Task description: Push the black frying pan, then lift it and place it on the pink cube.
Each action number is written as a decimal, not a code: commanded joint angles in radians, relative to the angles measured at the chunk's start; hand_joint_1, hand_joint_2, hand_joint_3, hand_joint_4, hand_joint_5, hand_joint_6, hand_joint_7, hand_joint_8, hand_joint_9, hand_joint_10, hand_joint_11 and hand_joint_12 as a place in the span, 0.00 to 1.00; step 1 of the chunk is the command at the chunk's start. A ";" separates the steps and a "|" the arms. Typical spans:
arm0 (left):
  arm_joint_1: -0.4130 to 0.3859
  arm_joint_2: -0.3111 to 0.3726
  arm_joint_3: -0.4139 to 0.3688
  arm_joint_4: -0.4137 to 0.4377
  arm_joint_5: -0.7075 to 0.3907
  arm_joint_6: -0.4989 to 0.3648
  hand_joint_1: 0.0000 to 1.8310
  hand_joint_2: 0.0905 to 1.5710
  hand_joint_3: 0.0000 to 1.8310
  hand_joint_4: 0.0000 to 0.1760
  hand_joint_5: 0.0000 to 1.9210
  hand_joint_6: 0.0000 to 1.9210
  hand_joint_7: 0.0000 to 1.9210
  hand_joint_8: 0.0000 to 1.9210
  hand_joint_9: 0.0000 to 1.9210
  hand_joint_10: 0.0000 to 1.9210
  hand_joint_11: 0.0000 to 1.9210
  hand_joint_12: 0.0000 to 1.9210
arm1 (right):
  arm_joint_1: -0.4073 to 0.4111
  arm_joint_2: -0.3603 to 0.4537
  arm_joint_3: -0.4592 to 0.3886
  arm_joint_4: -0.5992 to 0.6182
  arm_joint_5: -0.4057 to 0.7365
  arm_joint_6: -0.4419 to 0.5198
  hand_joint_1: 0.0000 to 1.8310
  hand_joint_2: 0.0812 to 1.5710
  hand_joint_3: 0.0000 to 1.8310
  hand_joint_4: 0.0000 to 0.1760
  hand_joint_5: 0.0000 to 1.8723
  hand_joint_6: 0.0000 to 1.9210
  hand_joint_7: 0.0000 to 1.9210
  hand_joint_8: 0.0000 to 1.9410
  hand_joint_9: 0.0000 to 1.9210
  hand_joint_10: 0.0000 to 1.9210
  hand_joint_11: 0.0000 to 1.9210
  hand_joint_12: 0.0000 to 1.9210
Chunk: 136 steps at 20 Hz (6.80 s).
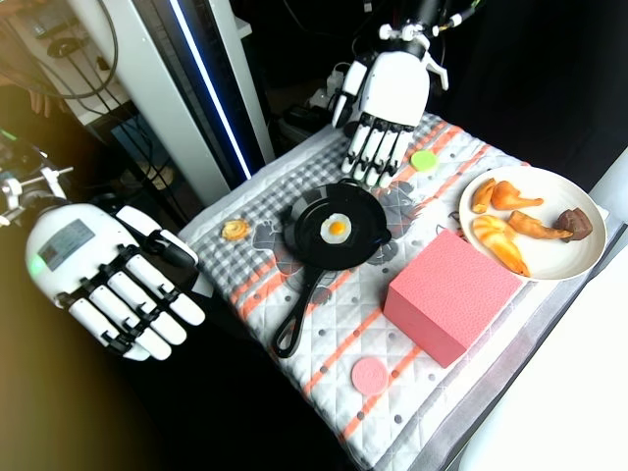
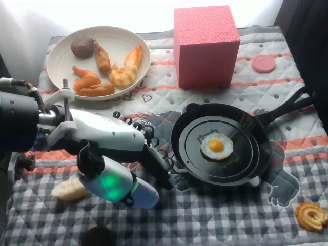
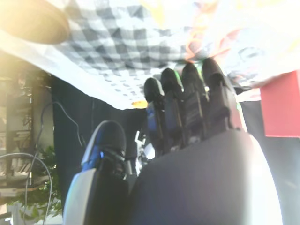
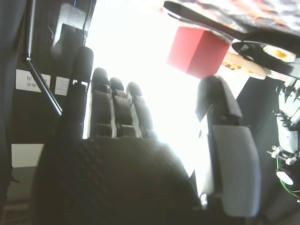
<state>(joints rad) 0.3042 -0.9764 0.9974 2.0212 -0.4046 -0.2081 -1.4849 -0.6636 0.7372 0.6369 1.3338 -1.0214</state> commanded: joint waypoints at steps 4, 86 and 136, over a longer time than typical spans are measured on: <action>-0.011 -0.014 0.009 -0.077 0.025 0.047 0.05 0.88 0.00 0.00 0.17 0.00 0.14 0.00 0.08 0.00 0.00 0.09 | 0.005 0.005 0.005 0.005 0.124 0.004 0.26 0.78 0.00 0.00 0.00 0.00 0.00 0.00 0.06 0.02 0.00 0.72; 0.020 0.082 0.008 -1.271 -0.040 0.570 0.12 0.87 0.00 0.07 0.28 0.00 0.24 0.00 0.23 0.01 0.00 0.57 | 0.491 -0.251 0.415 0.089 -0.596 -0.342 0.47 0.72 0.00 0.27 0.00 0.00 0.00 0.00 0.00 0.00 0.00 0.00; 0.149 0.097 0.010 -1.471 -0.040 0.570 0.14 0.86 0.00 0.07 0.26 0.00 0.25 0.00 0.23 0.00 0.00 0.41 | 0.428 -0.186 0.237 -0.072 -0.037 -0.141 0.76 0.83 0.00 0.00 0.69 1.00 0.80 1.00 0.86 1.00 0.86 1.00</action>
<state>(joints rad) 0.4603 -0.8898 1.0107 0.5777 -0.3489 0.3695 -1.0645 -0.8497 0.9722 0.5831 1.1751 -1.1660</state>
